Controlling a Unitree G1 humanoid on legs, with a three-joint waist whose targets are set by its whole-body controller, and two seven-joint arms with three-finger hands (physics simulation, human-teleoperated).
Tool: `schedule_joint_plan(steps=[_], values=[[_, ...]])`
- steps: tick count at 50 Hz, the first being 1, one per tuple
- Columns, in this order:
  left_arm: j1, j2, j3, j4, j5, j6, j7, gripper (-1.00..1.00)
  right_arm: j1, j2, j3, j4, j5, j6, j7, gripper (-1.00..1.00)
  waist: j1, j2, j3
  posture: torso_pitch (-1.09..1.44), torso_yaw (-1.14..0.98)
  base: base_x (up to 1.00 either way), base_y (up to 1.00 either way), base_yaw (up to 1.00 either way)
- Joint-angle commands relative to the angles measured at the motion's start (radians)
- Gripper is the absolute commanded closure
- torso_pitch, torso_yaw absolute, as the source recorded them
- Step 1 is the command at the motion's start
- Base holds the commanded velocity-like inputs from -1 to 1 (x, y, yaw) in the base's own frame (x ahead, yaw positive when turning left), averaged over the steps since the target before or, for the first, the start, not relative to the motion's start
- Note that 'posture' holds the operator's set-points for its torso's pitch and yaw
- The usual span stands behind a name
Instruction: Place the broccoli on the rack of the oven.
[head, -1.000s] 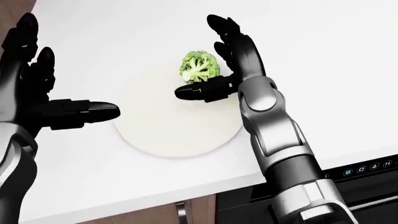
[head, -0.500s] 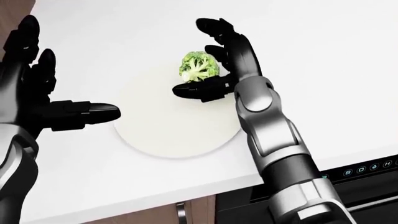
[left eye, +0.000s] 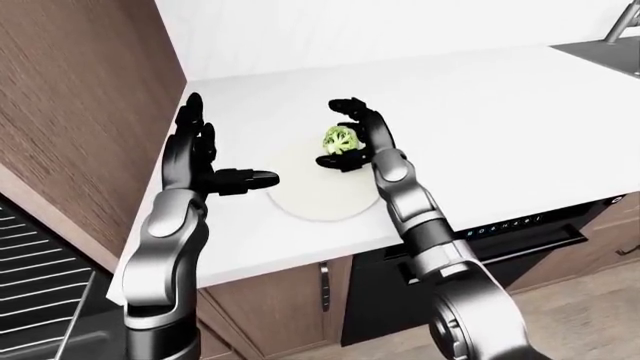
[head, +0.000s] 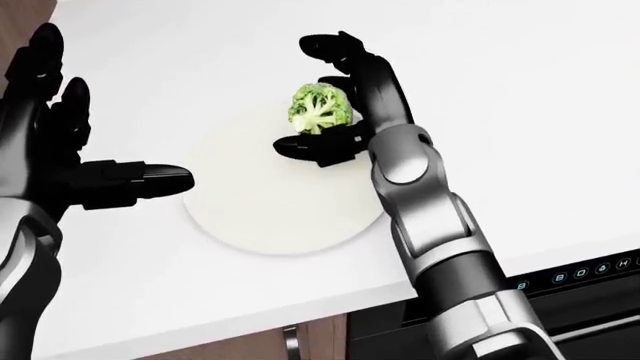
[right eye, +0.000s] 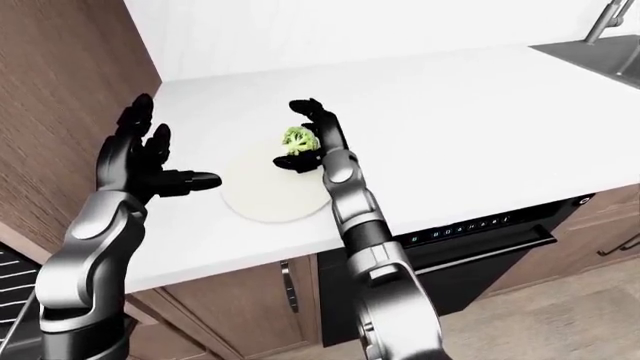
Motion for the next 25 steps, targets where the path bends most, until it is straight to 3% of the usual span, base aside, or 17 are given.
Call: schedule_joint_plan(steps=[1,25], values=[[-0.028,0.010,0.008,-0.037,0.000,-0.030,0.001,-1.00,-0.039,-0.004,-0.001,-0.043,-0.007,-0.033,-0.009,-0.36,0.000,0.004,-0.028,0.00,0.00,0.00,0.00,0.00],[-0.028,0.011,0.009,-0.042,-0.003,-0.026,0.004,-1.00,-0.048,-0.008,0.001,-0.040,-0.044,-0.042,-0.014,-0.24,0.000,0.004,-0.028,0.00,0.00,0.00,0.00,0.00]])
